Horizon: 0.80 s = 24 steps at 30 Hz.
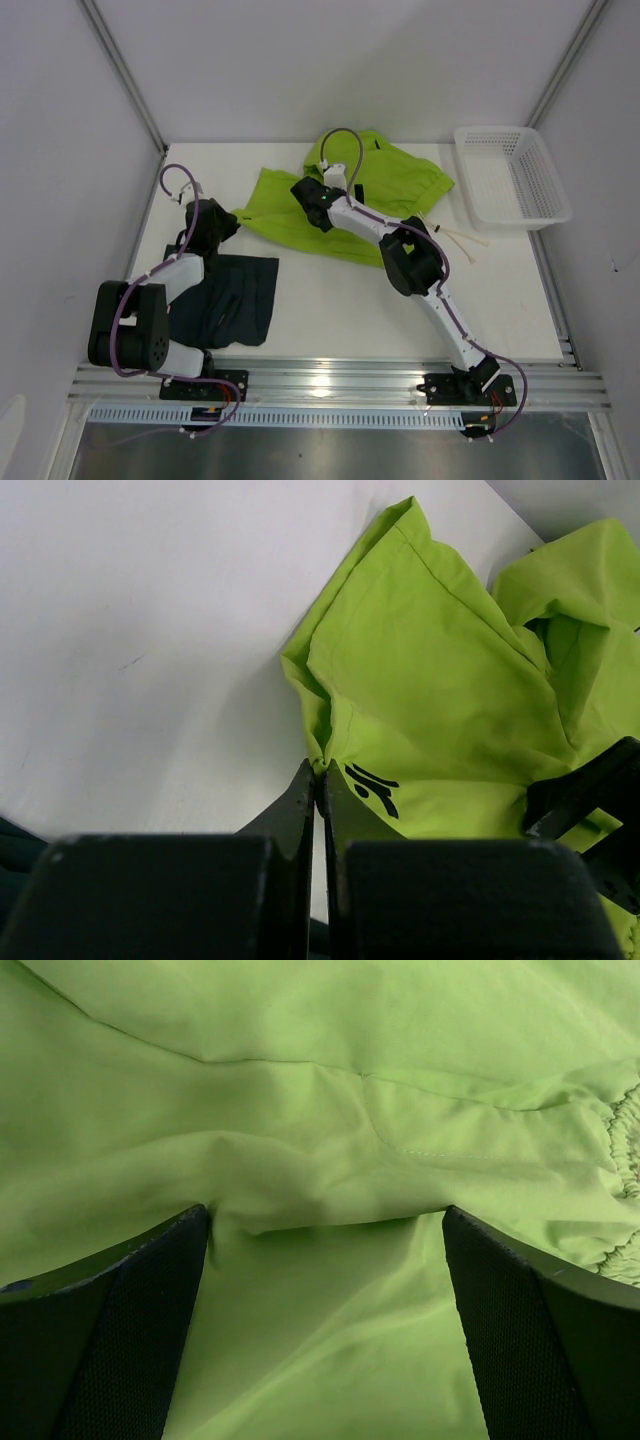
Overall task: Fold and stack the shorts
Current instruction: Flatten the shorts out
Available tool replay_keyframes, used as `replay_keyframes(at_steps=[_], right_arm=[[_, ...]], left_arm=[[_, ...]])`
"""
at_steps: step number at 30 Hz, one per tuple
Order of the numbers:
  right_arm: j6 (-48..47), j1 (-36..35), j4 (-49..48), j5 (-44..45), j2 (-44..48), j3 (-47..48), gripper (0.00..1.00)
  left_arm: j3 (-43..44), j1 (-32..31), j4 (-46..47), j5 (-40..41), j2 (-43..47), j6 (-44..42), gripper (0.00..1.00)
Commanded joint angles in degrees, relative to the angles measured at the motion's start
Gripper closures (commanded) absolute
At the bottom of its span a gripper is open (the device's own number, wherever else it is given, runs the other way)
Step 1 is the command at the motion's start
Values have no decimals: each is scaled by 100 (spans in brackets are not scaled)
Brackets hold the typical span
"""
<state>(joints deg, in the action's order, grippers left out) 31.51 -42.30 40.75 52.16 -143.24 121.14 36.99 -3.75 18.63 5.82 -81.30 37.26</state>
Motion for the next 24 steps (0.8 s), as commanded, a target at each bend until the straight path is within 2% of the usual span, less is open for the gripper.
replay_keyframes(at_steps=[1, 2, 3, 4, 5, 7, 8, 9, 15, 19, 24], right_arm=[[-48, 82, 443, -153, -74, -150, 1], [-126, 82, 286, -180, 345, -439, 0], [-232, 73, -281, -380, 636, -790, 0], [-328, 82, -600, -530, 961, -1594, 0], [-495, 82, -891, -688, 1635, -1994, 1], [-680, 91, -1639, -1181, 2262, -2706, 1], [-724, 91, -1754, -1312, 2544, -3232, 1], [-803, 91, -1851, -1436, 3025, -3420, 1], [-436, 336, -1579, -2499, 4127, -4386, 1], [153, 609, -1956, -3317, 4936, -5229, 1], [2137, 759, -2080, -3195, 6096, -6294, 0]], left_arm=[[256, 6, 18, 156, 263, -175, 100], [264, 14, 9, 156, 263, -175, 100], [273, 14, 9, 156, 255, -175, 100], [291, 14, -9, 156, 255, -175, 100], [282, 14, -18, 147, 255, -175, 100], [291, 14, -44, 138, 246, -175, 100], [300, 6, -61, 138, 237, -166, 100], [291, 14, -62, 130, 255, -166, 100], [282, 6, -114, 129, 281, -148, 100], [282, 14, -123, 112, 281, -140, 100], [273, 14, -149, 103, 290, -131, 100]])
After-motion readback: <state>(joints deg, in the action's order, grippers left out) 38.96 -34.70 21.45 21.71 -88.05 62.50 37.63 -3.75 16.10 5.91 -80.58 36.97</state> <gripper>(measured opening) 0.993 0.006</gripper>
